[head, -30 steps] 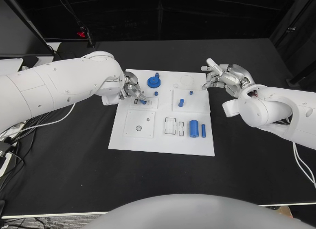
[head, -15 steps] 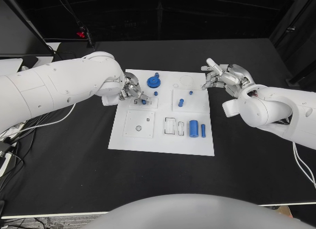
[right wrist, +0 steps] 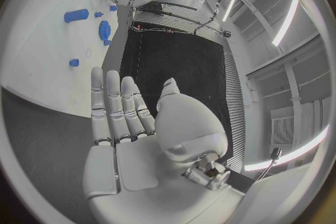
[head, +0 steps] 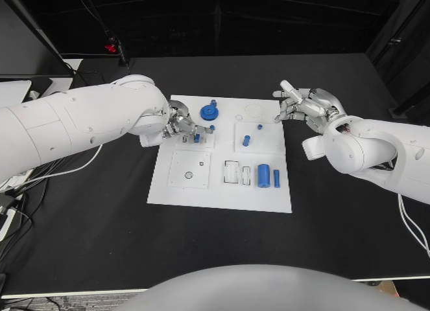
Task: Assemble the parts on the task board
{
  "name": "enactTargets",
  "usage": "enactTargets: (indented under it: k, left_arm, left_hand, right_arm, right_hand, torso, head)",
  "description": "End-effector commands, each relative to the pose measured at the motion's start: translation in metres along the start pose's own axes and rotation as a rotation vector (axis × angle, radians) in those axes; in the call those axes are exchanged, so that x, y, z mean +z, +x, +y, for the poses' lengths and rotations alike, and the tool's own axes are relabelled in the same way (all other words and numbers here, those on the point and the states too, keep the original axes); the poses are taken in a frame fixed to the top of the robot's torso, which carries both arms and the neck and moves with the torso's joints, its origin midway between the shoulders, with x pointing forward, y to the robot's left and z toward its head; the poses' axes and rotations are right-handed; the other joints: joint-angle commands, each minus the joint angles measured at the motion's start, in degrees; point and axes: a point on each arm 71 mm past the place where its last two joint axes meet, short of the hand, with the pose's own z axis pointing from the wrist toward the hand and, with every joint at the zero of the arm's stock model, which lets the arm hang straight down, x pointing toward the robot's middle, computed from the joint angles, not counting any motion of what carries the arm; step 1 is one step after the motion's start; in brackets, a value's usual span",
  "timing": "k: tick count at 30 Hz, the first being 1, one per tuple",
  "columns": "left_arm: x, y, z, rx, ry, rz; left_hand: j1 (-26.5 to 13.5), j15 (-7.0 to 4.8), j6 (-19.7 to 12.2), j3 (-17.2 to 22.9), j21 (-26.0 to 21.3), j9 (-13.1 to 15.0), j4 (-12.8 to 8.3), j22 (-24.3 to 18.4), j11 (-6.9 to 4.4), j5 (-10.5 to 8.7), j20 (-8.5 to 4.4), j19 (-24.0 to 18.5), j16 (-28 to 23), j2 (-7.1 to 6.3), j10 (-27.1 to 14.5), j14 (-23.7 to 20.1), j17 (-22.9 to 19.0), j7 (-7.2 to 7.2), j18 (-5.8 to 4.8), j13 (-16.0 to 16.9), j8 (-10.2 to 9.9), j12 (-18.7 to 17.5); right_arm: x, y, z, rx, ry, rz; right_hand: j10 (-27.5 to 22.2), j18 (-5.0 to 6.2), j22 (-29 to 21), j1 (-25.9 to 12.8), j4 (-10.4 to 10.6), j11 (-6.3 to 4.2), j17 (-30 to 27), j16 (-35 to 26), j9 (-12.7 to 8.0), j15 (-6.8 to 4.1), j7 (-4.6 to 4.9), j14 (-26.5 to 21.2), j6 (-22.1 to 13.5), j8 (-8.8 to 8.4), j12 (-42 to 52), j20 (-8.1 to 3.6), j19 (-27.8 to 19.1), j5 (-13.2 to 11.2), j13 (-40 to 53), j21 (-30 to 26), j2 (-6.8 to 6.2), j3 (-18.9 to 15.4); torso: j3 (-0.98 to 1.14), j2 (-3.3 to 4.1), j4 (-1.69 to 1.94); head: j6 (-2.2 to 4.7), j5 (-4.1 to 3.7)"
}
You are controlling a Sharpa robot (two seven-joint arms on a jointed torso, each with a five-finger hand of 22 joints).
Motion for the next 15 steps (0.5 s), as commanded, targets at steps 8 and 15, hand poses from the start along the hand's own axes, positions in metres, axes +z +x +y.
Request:
enactTargets:
  k: [8, 15]
  left_arm:
    - [-0.012, -0.016, 0.003, -0.008, 0.036, -0.138]
    - [-0.027, -0.031, 0.001, 0.009, 0.051, -0.17]
  left_hand:
    - [-1.8, 0.35, -0.2, -2.5, 0.2, 0.9, -0.1, 15.1, 0.14, -0.85, 0.42, 6.0, 0.0, 0.18, 6.0, 6.1, 15.1, -0.23, -0.38, 15.1, 1.3, -0.2]
    - [-0.3, 0.26, -0.5, -2.8, 0.2, 0.8, -0.3, 15.1, 0.09, -0.77, 0.34, 6.0, 0.0, 0.34, 6.0, 6.1, 15.1, -0.28, -0.38, 15.1, 1.3, -0.2]
  right_arm:
    - [0.0, 0.001, 0.001, 0.005, -0.007, 0.009]
    - [0.0, 0.002, 0.0, 0.005, -0.007, 0.011]
  right_hand:
    - [-0.5, 0.54, -0.1, 0.2, 0.1, 0.02, -0.1, 0.2, 0.0, -0.08, 1.46, -0.4, -0.3, 0.15, 0.2, 0.3, 0.1, 0.1, -0.1, -0.4, 0.34, 0.0]
    - [-0.5, 0.54, -0.1, 0.2, 0.1, 0.02, -0.1, 0.3, 0.0, -0.08, 1.48, -0.4, -0.3, 0.2, 0.2, 0.3, 0.1, 0.1, -0.1, -0.4, 0.38, 0.0]
  torso:
    - [0.04, 0.02, 0.08]
    - [0.07, 0.04, 0.04]
  head:
    - [0.82, 0.01]
    - [1.6, 0.33]
